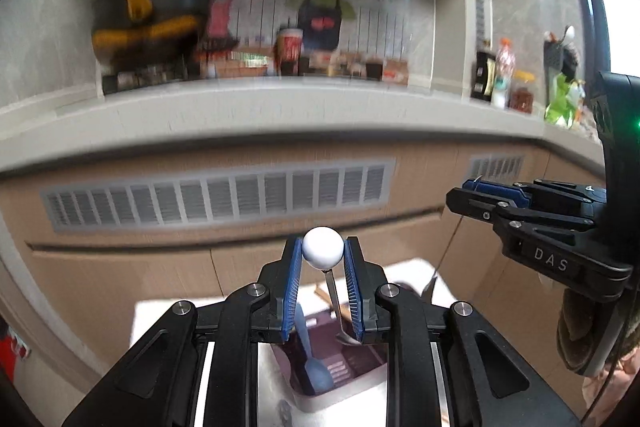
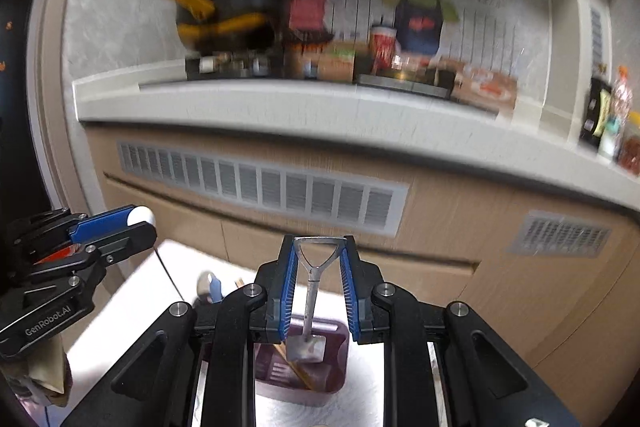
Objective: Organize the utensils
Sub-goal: 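Drop the white round-ended spoon in the caddy with the left tool while the right drops the scoop, then grasp the white plastic spoon with the right tool while the left tool grasps the brown translucent spoon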
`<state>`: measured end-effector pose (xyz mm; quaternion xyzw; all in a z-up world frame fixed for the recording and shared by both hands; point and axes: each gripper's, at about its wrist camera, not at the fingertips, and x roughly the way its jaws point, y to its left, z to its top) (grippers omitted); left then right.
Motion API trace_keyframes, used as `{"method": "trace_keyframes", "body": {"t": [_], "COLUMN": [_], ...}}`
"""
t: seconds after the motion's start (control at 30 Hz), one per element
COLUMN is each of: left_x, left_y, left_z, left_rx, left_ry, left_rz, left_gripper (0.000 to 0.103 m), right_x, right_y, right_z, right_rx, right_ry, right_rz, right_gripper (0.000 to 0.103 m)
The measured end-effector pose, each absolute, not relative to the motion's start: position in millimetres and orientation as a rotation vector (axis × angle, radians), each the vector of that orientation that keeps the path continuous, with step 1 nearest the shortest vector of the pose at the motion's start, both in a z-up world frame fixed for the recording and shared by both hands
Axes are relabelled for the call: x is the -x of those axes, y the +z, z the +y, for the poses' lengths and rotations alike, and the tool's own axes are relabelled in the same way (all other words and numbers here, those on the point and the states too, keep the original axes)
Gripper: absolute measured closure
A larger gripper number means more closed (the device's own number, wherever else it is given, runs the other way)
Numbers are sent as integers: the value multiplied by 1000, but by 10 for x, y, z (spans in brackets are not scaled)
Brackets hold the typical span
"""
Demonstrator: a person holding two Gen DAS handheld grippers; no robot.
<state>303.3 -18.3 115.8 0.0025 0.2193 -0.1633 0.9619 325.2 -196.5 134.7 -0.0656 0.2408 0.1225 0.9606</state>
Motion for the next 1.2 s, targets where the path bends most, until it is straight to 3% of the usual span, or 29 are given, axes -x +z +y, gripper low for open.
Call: {"method": "trace_keyframes", "body": {"t": [0.13, 0.2, 0.23, 0.27, 0.43, 0.5, 0.57, 0.7, 0.77, 0.83, 1.2], "left_x": [-3233, -3327, -3357, -3379, -3272, -3174, -3037, -2806, -2648, -2502, -1743], "left_y": [801, 615, 539, 461, 352, 334, 295, 139, 4, -132, -647], "left_z": [-218, -231, -230, -219, -79, 27, 163, 396, 513, 615, 985], "left_rx": [11, 29, 38, 45, 68, 76, 84, 109, 131, 152, 178], "left_ry": [-342, -361, -366, -357, -318, -285, -252, -214, -183, -153, -41], "left_rz": [537, 593, 610, 623, 640, 636, 636, 675, 709, 737, 852], "left_gripper": [78, 68, 61, 60, 57, 49, 46, 45, 38, 37, 33], "right_x": [-3491, -3578, -3625, -3658, -3607, -3500, -3345, -3032, -2901, -2771, -2553], "right_y": [977, 782, 680, 616, 470, 490, 509, 458, 376, 245, -519], "right_z": [-1946, -1946, -1952, -1958, -2043, -2090, -2129, -2124, -2066, -1985, -1211], "right_rx": [142, 141, 138, 136, 146, 161, 172, 207, 223, 238, 287], "right_ry": [251, 271, 274, 266, 217, 188, 174, 180, 201, 223, 432], "right_rz": [588, 648, 682, 701, 717, 695, 668, 645, 660, 678, 860], "right_gripper": [83, 80, 75, 68, 60, 52, 32, 20, 15, 10, 7]}}
